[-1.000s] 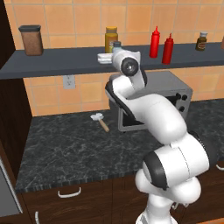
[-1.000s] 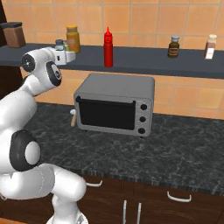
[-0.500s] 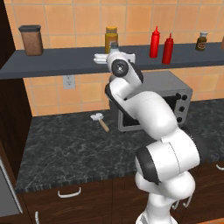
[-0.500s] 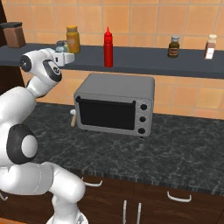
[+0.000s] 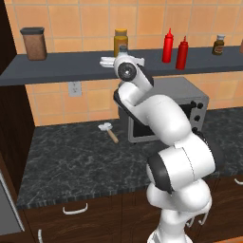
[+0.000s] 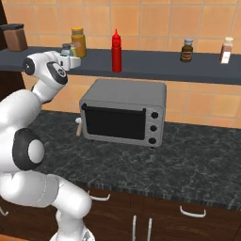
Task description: Put the shaker and condiment bottle from the counter next to their counterparts in the cabinet.
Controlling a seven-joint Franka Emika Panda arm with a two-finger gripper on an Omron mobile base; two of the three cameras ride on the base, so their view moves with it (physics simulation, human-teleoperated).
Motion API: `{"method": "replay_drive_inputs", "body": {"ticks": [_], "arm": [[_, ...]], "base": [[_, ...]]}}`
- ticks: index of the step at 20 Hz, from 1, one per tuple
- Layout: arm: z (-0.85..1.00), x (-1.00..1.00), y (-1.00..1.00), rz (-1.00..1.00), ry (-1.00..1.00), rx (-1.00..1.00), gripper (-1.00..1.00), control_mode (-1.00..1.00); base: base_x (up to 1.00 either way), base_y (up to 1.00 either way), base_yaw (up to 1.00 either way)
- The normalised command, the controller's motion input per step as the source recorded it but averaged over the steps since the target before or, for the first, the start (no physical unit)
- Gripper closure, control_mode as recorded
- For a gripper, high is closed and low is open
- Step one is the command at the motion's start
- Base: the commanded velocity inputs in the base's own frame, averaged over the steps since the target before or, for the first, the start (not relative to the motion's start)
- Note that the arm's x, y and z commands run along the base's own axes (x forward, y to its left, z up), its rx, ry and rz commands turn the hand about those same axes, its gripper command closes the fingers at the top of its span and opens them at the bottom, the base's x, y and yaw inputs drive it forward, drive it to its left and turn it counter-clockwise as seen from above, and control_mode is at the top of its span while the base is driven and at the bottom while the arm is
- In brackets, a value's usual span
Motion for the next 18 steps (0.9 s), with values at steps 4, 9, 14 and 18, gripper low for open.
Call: {"method": "replay_drive_inputs", "body": {"ticks": [4,9,14,18], "arm": [[-0.03,0.01,0.0,0.0,0.0,0.01,1.0,-1.0],[-0.04,0.0,0.0,0.0,0.0,0.0,1.0,-1.0],[-0.08,0.0,0.0,0.0,0.0,0.0,-1.0,-1.0],[-0.03,0.0,0.0,0.0,0.0,0.0,-1.0,-1.0]], "base": [[0.0,0.0,0.0],[0.0,0.0,0.0],[0.0,0.0,0.0],[0.0,0.0,0.0]]}}
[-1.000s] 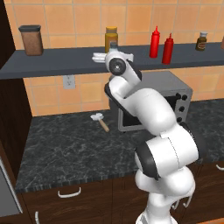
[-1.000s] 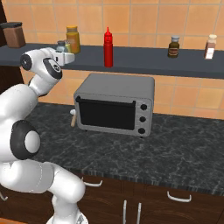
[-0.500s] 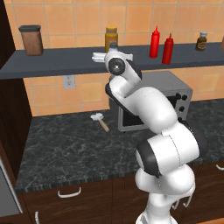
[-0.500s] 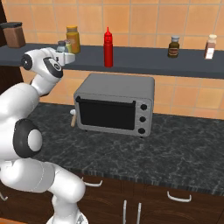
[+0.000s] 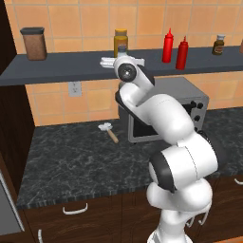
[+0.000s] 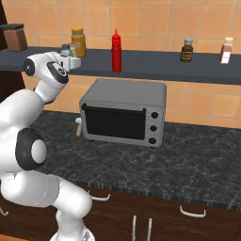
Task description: Put the shaker and condiment bottle from the counter next to their counterparts in the cabinet.
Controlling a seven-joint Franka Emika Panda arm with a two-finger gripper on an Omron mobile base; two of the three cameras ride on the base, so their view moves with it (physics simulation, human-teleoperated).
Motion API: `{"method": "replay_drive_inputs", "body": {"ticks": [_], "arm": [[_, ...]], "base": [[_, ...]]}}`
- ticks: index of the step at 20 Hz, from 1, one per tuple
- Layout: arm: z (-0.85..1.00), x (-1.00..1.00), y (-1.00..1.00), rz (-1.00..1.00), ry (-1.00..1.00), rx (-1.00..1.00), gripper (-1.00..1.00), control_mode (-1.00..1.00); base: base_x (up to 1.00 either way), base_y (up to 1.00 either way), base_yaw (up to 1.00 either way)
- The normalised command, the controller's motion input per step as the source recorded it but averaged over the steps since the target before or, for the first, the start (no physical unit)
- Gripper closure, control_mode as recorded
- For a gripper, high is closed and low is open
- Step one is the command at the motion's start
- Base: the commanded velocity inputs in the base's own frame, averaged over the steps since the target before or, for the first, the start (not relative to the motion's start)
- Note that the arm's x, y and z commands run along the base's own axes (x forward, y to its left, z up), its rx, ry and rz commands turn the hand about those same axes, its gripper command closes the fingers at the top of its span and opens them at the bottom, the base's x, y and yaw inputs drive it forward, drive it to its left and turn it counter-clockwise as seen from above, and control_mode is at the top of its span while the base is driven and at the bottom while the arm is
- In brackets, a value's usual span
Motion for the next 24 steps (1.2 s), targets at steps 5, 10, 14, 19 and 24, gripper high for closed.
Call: {"method": "replay_drive_inputs", "body": {"ticks": [5,10,14,19,24], "arm": [[0.0,0.0,0.0,0.0,0.0,0.0,-1.0,-1.0],[0.04,-0.04,0.0,0.0,-0.05,0.0,-1.0,-1.0],[0.11,-0.03,0.01,0.0,-0.13,0.0,-1.0,-1.0],[0.12,-0.58,0.0,-0.01,-0.06,0.0,-1.0,-1.0],[0.15,-1.0,0.0,-0.05,0.0,0.0,-1.0,-1.0]], "base": [[0.0,0.0,0.0],[0.0,0.0,0.0],[0.0,0.0,0.0],[0.0,0.0,0.0],[0.0,0.0,0.0]]}}
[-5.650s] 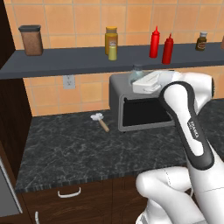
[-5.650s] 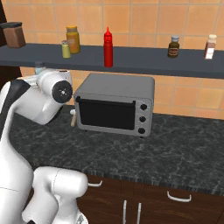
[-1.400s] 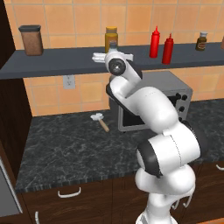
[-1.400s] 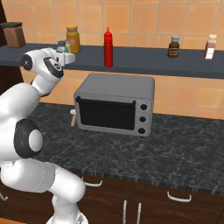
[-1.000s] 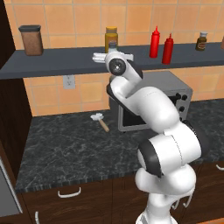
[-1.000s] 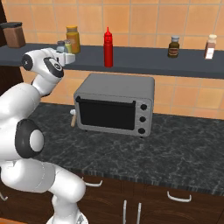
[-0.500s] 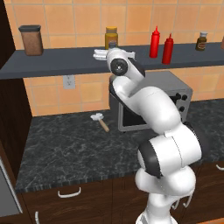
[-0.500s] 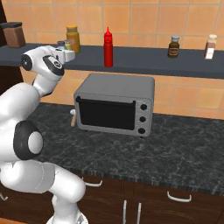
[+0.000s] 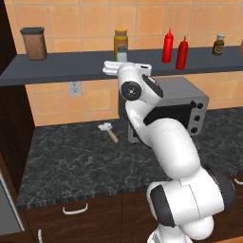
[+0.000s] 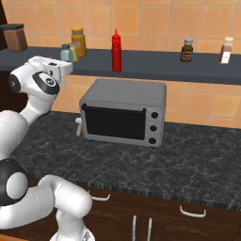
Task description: Put the shaker and condiment bottle from the counter next to their counterparts in the cabinet.
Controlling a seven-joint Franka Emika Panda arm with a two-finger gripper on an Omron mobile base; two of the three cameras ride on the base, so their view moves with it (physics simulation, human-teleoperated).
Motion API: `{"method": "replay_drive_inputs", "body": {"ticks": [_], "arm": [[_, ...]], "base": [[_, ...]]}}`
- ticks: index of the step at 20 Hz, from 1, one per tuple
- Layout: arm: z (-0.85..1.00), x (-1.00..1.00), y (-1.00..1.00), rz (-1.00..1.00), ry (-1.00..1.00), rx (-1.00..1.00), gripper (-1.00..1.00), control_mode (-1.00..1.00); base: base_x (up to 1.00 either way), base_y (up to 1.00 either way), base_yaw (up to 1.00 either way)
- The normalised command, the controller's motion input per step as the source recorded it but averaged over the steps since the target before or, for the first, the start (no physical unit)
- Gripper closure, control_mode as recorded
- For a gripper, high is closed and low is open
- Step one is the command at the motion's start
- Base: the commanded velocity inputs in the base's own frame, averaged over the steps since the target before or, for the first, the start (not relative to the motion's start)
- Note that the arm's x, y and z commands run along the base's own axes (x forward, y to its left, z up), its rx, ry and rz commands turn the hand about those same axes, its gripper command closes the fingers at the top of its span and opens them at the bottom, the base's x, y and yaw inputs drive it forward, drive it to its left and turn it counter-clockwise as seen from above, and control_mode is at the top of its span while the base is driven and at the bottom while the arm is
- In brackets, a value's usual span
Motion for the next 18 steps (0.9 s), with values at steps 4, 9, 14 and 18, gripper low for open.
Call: {"method": "replay_drive_inputs", "body": {"ticks": [4,9,14,18], "arm": [[0.36,-1.0,0.0,-0.03,0.0,0.0,-1.0,-1.0],[0.51,-1.0,0.0,-0.01,0.0,0.0,-1.0,-1.0],[0.7,-1.0,0.0,0.0,0.11,0.05,-1.0,-1.0],[0.44,-1.0,0.0,0.04,0.27,0.1,-1.0,-1.0]], "base": [[0.0,0.0,0.0],[0.0,0.0,0.0],[0.0,0.0,0.0],[0.0,0.0,0.0]]}}
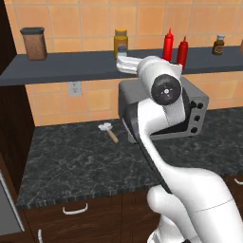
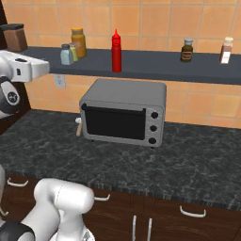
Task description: Put the shaker and condiment bottle from the counter next to their counterparts in the cabinet.
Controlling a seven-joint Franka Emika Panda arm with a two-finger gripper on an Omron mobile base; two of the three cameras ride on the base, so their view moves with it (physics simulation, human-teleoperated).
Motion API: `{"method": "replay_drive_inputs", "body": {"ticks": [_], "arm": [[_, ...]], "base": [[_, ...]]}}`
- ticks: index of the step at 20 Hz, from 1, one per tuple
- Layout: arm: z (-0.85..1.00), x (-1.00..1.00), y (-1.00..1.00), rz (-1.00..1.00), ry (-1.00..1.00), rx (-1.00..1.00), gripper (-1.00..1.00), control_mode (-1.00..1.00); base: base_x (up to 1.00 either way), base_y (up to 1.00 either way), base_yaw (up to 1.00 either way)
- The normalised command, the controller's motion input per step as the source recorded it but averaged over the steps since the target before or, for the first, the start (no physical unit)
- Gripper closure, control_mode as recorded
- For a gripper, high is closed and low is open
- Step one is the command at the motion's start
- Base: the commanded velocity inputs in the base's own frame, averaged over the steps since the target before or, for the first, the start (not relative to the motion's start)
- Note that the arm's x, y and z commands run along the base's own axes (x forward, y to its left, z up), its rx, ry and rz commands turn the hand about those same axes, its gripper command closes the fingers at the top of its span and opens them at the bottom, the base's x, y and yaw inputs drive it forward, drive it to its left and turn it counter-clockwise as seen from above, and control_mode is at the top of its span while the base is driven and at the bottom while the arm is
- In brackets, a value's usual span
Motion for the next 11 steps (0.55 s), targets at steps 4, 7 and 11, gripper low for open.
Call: {"method": "replay_drive_inputs", "body": {"ticks": [4,7,11], "arm": [[0.32,-1.0,0.0,0.11,0.35,0.09,-1.0,-1.0],[0.19,-1.0,0.0,0.13,0.31,0.07,-1.0,-1.0],[0.0,-1.0,0.0,0.14,0.2,0.01,-1.0,-1.0]], "base": [[0.0,0.0,0.0],[0.0,0.0,0.0],[0.0,0.0,0.0]]}}
